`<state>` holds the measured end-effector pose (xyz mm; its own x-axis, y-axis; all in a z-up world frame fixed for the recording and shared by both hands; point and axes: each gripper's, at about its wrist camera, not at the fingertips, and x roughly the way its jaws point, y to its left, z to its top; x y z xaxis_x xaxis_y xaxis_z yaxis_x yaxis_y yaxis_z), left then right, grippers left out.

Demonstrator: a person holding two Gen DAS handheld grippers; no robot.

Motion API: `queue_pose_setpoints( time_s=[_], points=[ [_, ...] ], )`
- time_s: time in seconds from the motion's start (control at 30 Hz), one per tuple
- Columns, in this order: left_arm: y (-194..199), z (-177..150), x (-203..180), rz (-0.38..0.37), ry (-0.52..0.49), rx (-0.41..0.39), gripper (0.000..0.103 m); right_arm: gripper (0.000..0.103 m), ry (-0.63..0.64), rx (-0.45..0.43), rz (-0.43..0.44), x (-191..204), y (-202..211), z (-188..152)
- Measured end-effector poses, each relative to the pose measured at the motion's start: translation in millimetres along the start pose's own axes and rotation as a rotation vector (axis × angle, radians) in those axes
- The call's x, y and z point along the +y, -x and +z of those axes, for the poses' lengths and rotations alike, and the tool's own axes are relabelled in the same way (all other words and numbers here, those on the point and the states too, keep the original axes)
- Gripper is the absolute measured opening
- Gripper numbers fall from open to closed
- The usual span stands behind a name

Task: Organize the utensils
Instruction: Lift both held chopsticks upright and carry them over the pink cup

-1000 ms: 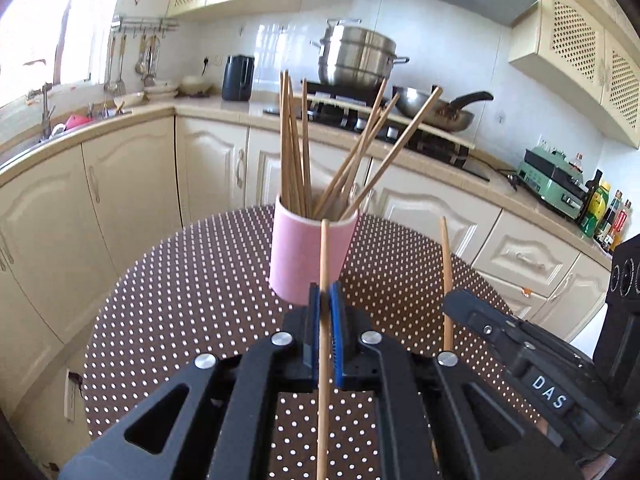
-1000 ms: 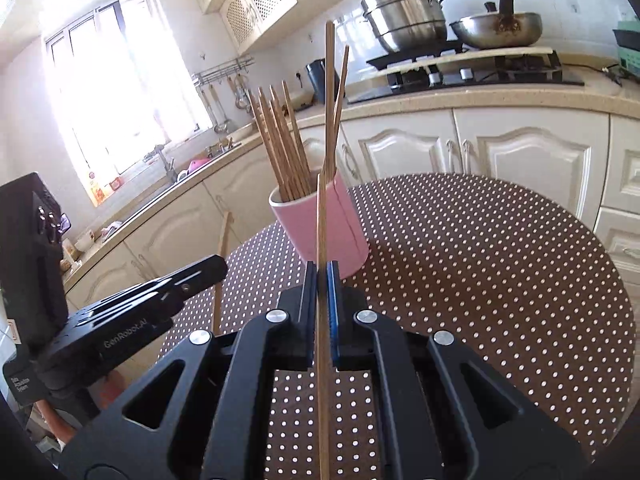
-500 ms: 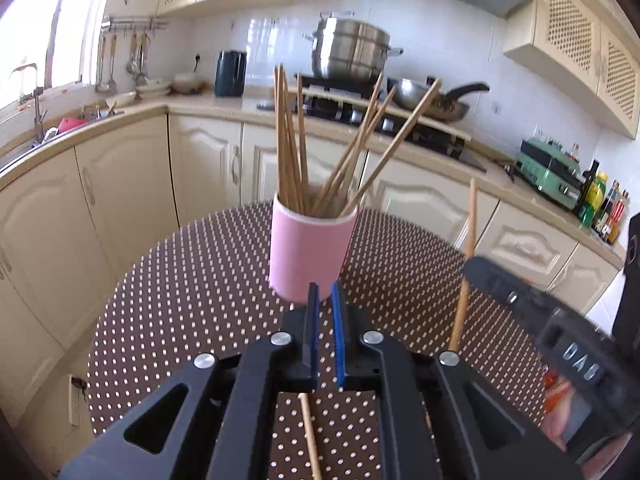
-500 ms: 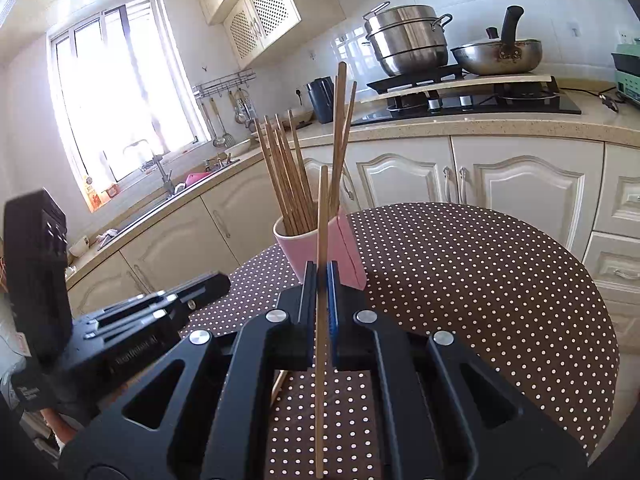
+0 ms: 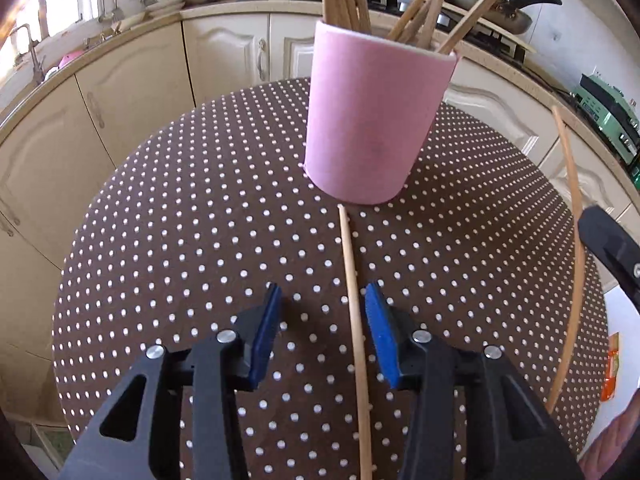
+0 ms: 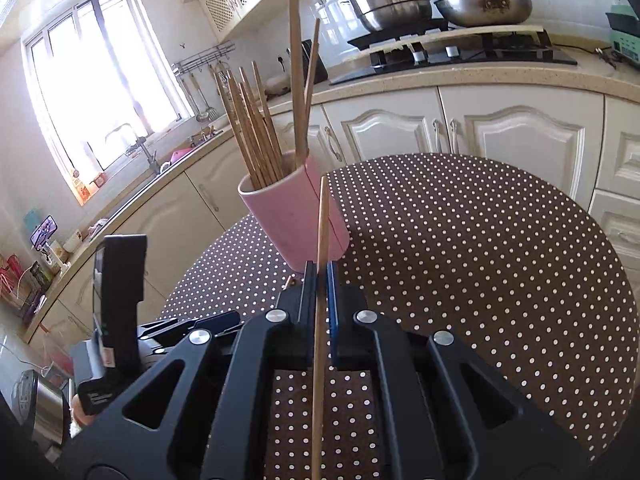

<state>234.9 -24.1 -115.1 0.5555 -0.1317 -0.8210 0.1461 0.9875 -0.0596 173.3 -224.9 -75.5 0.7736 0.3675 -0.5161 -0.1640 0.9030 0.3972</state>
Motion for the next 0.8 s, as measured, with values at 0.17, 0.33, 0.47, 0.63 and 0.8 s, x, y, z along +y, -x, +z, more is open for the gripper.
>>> queue_pose_setpoints(
  time_s=[0.17, 0.33, 0.47, 0.63, 0.8],
  points=[
    [-6, 6, -9, 0.075, -0.041, -0.005, 0.012, 0.005, -0.025, 0.024, -0.014, -7, -9, -4],
    [-1, 4, -2, 0.061, -0.001, -0.034, 0.005, 0.005, -0.036, 0.029, -0.015, -11, -10, -6],
    [18, 3, 10, 0.010, 0.037, -0.087, 0.005, 0.005, -0.040, 0.025, -0.011, -11, -8, -5],
    [42, 5, 20, -0.037, 0.090, -0.179, 0.005, 0.005, -0.017, -0.018, 0.010, -3, 4, 2],
    [74, 10, 24, -0.066, 0.104, -0.295, 0.005, 0.005, 0.004, -0.070, 0.020, 6, 17, 12]
  ],
)
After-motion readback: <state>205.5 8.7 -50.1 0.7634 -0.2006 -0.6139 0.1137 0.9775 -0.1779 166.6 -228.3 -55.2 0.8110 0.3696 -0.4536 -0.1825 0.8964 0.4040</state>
